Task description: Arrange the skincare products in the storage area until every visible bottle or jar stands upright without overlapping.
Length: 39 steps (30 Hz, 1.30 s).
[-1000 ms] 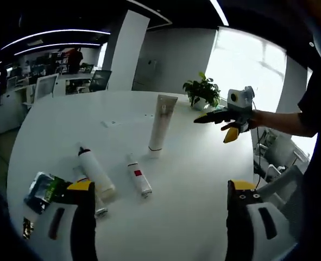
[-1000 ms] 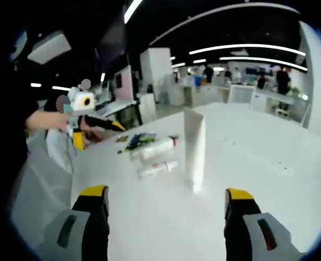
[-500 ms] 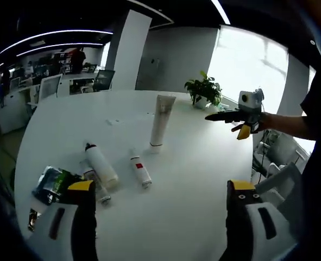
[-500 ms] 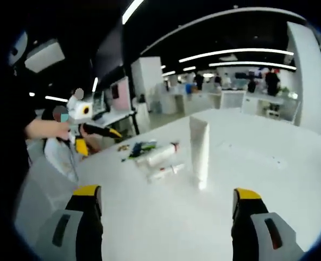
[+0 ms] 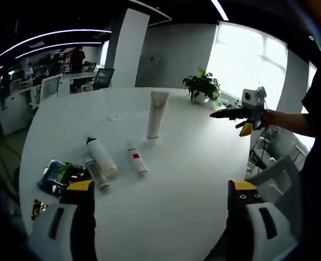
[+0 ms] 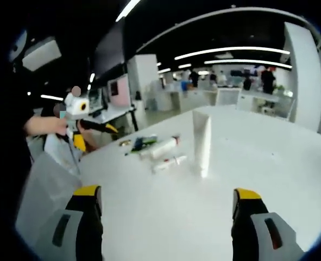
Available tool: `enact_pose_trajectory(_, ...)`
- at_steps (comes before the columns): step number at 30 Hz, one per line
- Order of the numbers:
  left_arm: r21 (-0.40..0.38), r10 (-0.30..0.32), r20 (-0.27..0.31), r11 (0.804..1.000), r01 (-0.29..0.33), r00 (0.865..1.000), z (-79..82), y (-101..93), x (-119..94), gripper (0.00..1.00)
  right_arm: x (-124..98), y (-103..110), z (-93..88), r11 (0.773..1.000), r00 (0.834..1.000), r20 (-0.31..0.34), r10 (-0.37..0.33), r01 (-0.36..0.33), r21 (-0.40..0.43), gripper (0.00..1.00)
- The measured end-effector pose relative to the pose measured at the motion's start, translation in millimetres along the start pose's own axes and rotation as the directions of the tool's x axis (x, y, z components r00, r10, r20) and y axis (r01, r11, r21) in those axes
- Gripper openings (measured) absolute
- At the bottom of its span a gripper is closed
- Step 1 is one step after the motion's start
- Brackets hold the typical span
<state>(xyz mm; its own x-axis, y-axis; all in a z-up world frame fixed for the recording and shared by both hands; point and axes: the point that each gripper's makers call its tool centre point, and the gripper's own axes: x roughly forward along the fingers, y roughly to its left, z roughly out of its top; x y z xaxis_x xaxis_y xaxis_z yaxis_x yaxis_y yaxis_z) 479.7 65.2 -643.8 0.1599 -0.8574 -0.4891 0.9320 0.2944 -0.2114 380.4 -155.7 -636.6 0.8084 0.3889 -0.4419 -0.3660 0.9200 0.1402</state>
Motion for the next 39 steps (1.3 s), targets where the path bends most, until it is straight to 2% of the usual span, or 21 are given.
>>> enact_pose_trajectory(13, 0.003, 0.036, -0.002, 0.999, -0.036, 0.999, -4.7, -13.7, -28.6, 0.99, -29.3, 19.1, -3.0, 1.000, 0.999, 0.013, -0.030, 0.030, -0.002, 0.99)
enact_pose_trajectory(29, -0.008, 0.074, -0.003, 0.997, -0.074, 0.997, -23.9, -32.5, -56.6, 0.99, -56.1, 41.3, -12.0, 0.999, 0.998, 0.027, -0.049, 0.049, 0.010, 0.99)
enact_pose_trajectory(39, -0.014, 0.088, 0.004, 0.996, -0.088, 0.996, -23.8, -41.1, -70.3, 0.99, -71.0, 51.9, -18.5, 0.999, 0.999, 0.039, -0.038, 0.037, 0.023, 0.97)
